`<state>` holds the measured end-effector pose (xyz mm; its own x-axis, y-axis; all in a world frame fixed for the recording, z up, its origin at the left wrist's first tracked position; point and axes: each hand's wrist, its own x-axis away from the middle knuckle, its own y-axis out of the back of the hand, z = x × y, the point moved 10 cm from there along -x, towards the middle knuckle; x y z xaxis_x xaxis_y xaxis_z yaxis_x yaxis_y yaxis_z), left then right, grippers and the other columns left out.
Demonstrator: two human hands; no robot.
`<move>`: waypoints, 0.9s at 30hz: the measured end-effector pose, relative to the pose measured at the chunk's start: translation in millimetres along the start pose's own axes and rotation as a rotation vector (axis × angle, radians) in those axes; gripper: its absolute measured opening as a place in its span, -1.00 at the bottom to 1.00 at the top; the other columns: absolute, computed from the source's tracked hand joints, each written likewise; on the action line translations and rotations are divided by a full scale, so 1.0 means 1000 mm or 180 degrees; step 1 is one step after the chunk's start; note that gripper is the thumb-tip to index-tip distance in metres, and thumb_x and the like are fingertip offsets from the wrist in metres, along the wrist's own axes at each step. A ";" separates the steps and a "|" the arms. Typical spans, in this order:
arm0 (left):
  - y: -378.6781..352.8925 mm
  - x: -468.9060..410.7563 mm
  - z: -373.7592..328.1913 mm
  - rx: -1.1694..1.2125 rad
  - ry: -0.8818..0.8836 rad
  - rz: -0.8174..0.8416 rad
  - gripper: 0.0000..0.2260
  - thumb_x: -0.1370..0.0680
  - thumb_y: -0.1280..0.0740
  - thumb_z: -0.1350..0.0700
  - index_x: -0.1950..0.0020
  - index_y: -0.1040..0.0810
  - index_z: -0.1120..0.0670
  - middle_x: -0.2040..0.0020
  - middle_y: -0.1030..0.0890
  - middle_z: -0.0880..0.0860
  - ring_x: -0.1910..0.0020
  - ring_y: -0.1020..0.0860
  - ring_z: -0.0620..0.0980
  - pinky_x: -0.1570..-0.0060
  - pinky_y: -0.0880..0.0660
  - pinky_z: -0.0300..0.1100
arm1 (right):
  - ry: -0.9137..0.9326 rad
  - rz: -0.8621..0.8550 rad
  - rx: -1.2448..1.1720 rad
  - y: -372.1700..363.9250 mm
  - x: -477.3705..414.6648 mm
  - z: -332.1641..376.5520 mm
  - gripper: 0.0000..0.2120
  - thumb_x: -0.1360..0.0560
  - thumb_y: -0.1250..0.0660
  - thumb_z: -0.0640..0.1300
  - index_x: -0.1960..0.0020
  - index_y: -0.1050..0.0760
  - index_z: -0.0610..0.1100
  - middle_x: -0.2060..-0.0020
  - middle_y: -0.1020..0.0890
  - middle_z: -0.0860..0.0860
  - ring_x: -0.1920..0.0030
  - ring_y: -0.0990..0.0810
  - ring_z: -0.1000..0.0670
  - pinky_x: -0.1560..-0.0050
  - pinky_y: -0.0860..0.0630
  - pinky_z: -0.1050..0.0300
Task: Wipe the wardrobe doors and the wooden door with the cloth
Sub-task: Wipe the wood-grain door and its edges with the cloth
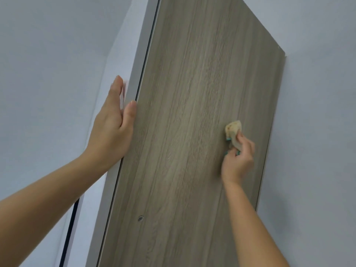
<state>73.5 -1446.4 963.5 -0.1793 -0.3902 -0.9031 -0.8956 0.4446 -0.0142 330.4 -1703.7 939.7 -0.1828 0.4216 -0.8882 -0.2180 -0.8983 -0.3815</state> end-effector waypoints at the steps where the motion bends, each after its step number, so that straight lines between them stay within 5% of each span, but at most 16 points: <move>1: 0.000 0.000 0.000 -0.0047 -0.0007 -0.0009 -0.50 -0.69 -0.06 0.04 -0.61 0.02 -0.01 -0.58 -0.10 -0.16 -0.41 -0.04 -0.45 -0.16 0.04 -0.75 | -0.0237 -0.0105 0.0056 0.008 -0.007 -0.022 -0.55 -0.35 -0.17 -0.54 -0.18 -0.55 -0.34 -0.09 -0.55 -0.21 -0.09 -0.48 0.13 -0.17 -0.49 0.22; 5: 0.002 0.001 -0.003 -0.0212 -0.0139 -0.0087 -0.50 -0.69 -0.09 0.04 -0.61 0.00 -0.01 -0.57 -0.13 -0.16 -0.43 -0.06 -0.42 -0.24 0.01 -0.69 | -0.1072 -0.0369 0.0357 0.037 -0.025 -0.096 -0.59 -0.37 -0.20 -0.53 -0.17 -0.55 -0.36 -0.11 -0.57 -0.28 -0.13 -0.53 -0.09 -0.16 -0.37 0.43; 9: 0.005 0.001 -0.004 -0.0379 -0.0223 -0.0186 -0.52 -0.69 -0.08 0.03 -0.60 -0.04 -0.04 -0.56 -0.17 -0.18 -0.53 -0.08 -0.24 -0.50 -0.07 -0.26 | -0.1605 -0.0502 0.0394 0.048 -0.036 -0.147 -0.53 -0.32 -0.15 -0.33 -0.19 -0.57 -0.23 -0.13 -0.60 -0.16 -0.14 -0.57 -0.16 -0.22 -0.52 -0.08; 14: 0.005 0.000 -0.003 -0.0315 -0.0257 -0.0202 -0.53 -0.69 -0.08 0.02 -0.60 -0.07 -0.06 -0.55 -0.23 -0.15 -0.53 -0.15 -0.18 -0.51 -0.15 -0.07 | -0.1949 -0.0504 0.0735 0.059 -0.043 -0.172 -0.56 -0.39 -0.22 -0.39 -0.22 -0.57 -0.16 -0.16 -0.60 -0.10 -0.17 -0.56 -0.12 -0.25 -0.47 0.01; 18: 0.006 0.000 -0.002 -0.0283 -0.0270 -0.0240 -0.54 -0.69 -0.09 0.03 -0.59 -0.09 -0.05 -0.54 -0.23 -0.16 -0.53 -0.14 -0.20 -0.51 -0.14 -0.14 | -0.2097 -0.0570 0.0619 0.058 -0.038 -0.179 -0.56 -0.41 -0.23 -0.38 -0.24 -0.57 -0.13 -0.17 -0.61 -0.05 -0.17 -0.57 -0.06 -0.26 -0.49 0.04; 22: 0.006 0.000 -0.001 -0.0143 -0.0267 -0.0255 -0.54 -0.69 -0.11 0.06 -0.59 -0.12 -0.04 -0.54 -0.22 -0.17 -0.53 -0.13 -0.22 -0.41 -0.10 -0.46 | -0.2021 -0.0675 0.0388 0.054 -0.012 -0.146 -0.58 -0.45 -0.23 -0.40 -0.25 -0.56 -0.17 -0.19 -0.58 -0.09 -0.19 -0.56 -0.08 -0.27 -0.48 0.04; 27: 0.005 -0.001 0.000 -0.0011 -0.0276 -0.0224 -0.54 -0.69 -0.12 0.08 -0.59 -0.13 -0.01 -0.55 -0.21 -0.16 -0.53 -0.11 -0.24 -0.41 -0.07 -0.49 | -0.1053 -0.0323 0.0333 0.030 0.024 -0.052 -0.59 -0.44 -0.24 -0.49 -0.24 -0.55 -0.26 -0.13 -0.57 -0.15 -0.12 -0.53 0.01 -0.07 -0.37 0.50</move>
<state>69.5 -1443.6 964.6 -0.0802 -0.3490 -0.9337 -0.9062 0.4157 -0.0775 369.6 -1726.9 893.3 -0.4517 0.5407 -0.7096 -0.3448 -0.8394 -0.4201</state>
